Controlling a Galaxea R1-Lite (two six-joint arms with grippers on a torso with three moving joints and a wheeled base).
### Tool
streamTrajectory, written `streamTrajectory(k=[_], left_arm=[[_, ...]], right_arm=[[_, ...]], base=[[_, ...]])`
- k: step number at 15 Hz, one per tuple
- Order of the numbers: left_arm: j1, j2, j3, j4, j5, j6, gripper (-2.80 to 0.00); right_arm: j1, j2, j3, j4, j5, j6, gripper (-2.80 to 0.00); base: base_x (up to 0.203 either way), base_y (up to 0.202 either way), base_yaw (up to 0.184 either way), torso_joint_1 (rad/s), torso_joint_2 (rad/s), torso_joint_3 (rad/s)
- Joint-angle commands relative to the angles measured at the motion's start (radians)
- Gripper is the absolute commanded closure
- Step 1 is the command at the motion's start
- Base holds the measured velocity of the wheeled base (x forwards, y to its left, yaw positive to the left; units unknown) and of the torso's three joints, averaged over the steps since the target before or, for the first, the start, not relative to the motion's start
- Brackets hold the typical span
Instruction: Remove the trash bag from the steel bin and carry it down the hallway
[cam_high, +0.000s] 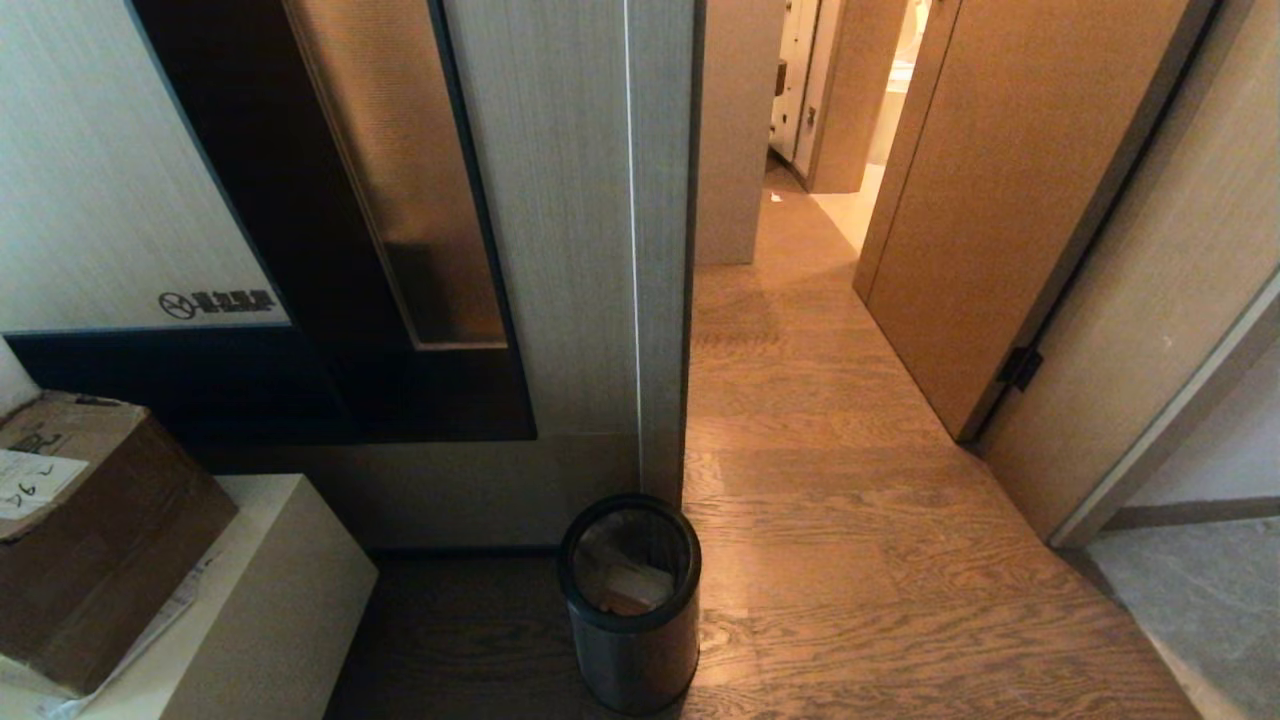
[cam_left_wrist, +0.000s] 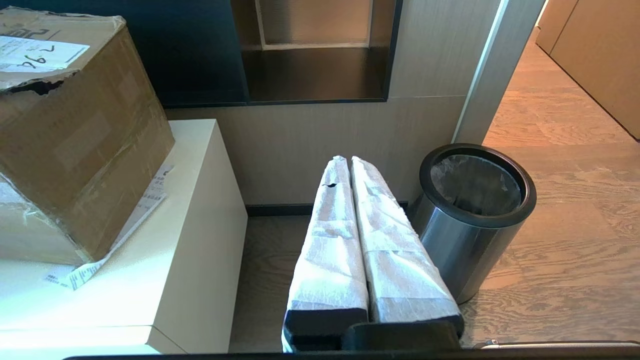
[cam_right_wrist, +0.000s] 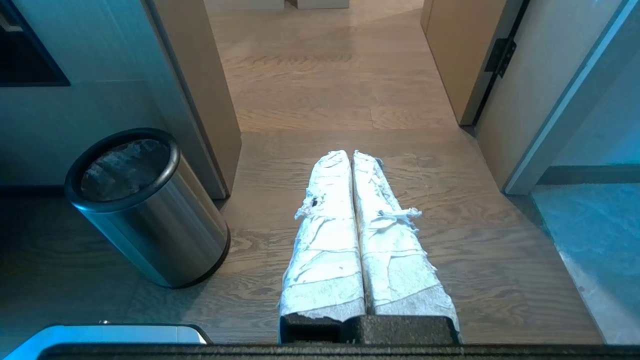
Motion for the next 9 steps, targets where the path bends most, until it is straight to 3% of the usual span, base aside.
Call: streamTrajectory(k=[1, 9], left_arm=[[0.0, 0.0, 0.011, -0.001, 0.001, -0.001, 0.0], [0.0, 0.0, 0.011, -0.001, 0.001, 0.001, 0.0]], right_arm=[[0.0, 0.001, 0.0, 0.0, 0.0, 0.0, 0.0], [0.0, 0.001, 0.0, 0.0, 0.001, 0.0, 0.0]], base=[[0.0, 0.0, 0.0, 0.0, 0.0, 0.0], [0.0, 0.0, 0.0, 0.0, 0.0, 0.0]])
